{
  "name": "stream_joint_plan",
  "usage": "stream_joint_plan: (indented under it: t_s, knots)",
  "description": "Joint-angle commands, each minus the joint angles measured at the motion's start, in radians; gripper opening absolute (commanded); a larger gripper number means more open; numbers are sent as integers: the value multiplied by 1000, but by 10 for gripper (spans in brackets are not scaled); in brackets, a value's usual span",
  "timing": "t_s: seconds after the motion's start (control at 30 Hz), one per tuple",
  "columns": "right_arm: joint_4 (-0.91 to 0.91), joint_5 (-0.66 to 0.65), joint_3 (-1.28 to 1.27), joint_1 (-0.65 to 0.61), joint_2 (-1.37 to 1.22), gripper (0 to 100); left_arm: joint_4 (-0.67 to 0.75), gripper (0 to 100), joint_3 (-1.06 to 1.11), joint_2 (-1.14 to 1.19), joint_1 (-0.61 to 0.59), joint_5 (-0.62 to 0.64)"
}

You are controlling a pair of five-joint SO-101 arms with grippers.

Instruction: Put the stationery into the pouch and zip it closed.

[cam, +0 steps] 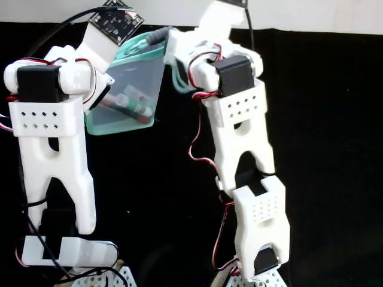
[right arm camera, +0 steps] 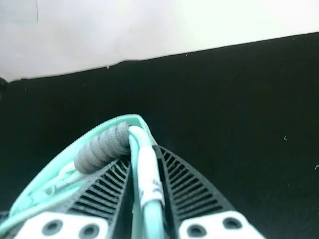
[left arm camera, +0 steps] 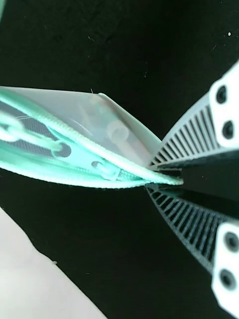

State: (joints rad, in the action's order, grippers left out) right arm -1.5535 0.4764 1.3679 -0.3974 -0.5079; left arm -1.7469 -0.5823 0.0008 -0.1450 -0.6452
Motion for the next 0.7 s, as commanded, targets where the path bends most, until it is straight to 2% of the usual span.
stream_joint_plan:
  t_s: [0.0, 0.37, 0.67]
  knots:
    - [30, 23, 30, 110, 19, 5, -12, 6, 13, -2, -2, 9]
    - [91, 63, 41, 222, -111, 5, -14, 6, 15, -2, -2, 9]
    - [125, 66, 38, 346, -119, 5, -14, 6, 15, -2, -4, 9]
